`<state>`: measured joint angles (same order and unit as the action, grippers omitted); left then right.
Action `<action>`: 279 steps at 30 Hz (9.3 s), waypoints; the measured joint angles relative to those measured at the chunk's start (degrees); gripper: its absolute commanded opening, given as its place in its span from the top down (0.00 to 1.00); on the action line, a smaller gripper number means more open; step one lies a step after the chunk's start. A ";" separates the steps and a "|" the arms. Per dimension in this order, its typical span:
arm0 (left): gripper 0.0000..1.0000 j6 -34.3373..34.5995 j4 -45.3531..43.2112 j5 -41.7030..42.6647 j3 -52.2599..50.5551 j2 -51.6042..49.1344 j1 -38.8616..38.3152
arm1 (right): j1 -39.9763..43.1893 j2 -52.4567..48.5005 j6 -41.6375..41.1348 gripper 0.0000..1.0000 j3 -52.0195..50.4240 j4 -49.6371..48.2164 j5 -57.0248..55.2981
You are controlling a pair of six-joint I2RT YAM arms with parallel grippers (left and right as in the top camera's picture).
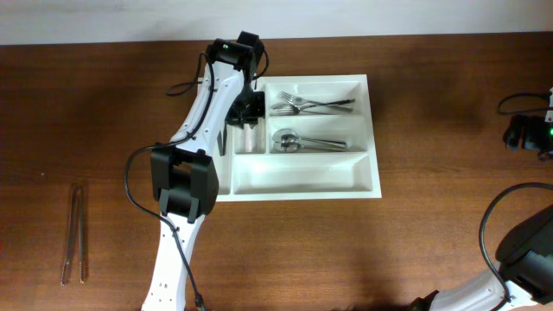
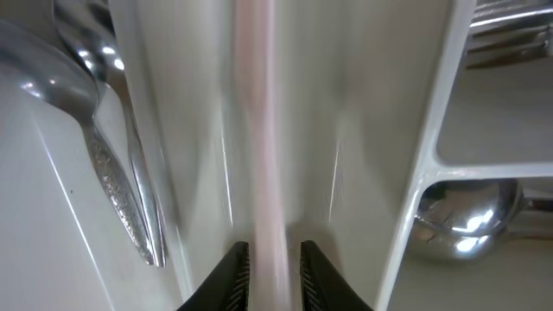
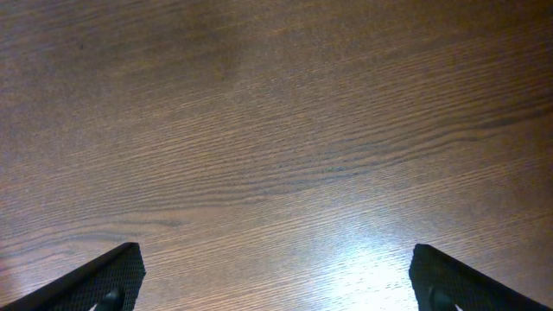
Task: Pack container
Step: 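Release the knife and move the left gripper back left, then move the left gripper down over the silver tongs, then align and lower the left gripper around the tongs' arms, then close the left gripper on the tongs and lift them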
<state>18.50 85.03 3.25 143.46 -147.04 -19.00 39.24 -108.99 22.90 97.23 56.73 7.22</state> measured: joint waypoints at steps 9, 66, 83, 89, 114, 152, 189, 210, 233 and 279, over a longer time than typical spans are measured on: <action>0.70 -0.02 -1.60 0.00 0.00 0.00 0.00 | 0.00 0.00 0.02 0.01 0.00 0.00 0.00; 0.01 -11.50 10.97 -10.82 -31.91 37.05 29.62 | 0.00 0.02 0.00 0.01 0.00 0.00 0.00; 0.01 -12.09 2.29 -14.51 -49.24 37.05 33.22 | 0.00 0.00 0.04 0.01 0.00 0.00 0.00; 0.01 -15.23 3.63 -13.84 -49.24 37.07 34.36 | 0.00 0.00 0.02 0.01 0.00 0.00 0.00; 0.01 -33.14 -11.02 -10.78 -49.29 38.42 51.76 | 0.00 0.00 0.00 0.01 0.00 0.00 0.00; 0.01 -46.38 -22.97 -11.28 -69.33 41.62 59.54 | 0.00 0.00 0.02 0.01 0.00 0.00 0.00; 0.01 -54.64 -34.40 -8.81 -76.83 41.62 59.58 | 0.00 0.00 0.02 0.01 0.00 0.00 0.00; 0.01 -54.05 -38.80 -6.21 -80.00 41.62 60.46 | 0.00 0.00 0.02 0.01 0.00 0.00 0.00; 0.01 -52.94 -39.06 -5.11 -80.04 41.59 63.41 | 0.00 0.00 0.00 0.01 0.00 0.00 0.00; 0.98 -52.28 -35.19 -4.31 -76.98 38.91 60.54 | 0.00 0.00 0.02 0.01 0.00 0.00 0.00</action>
<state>-33.78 49.84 -1.06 66.48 -108.14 41.54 39.24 -108.99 22.92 97.23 56.73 7.22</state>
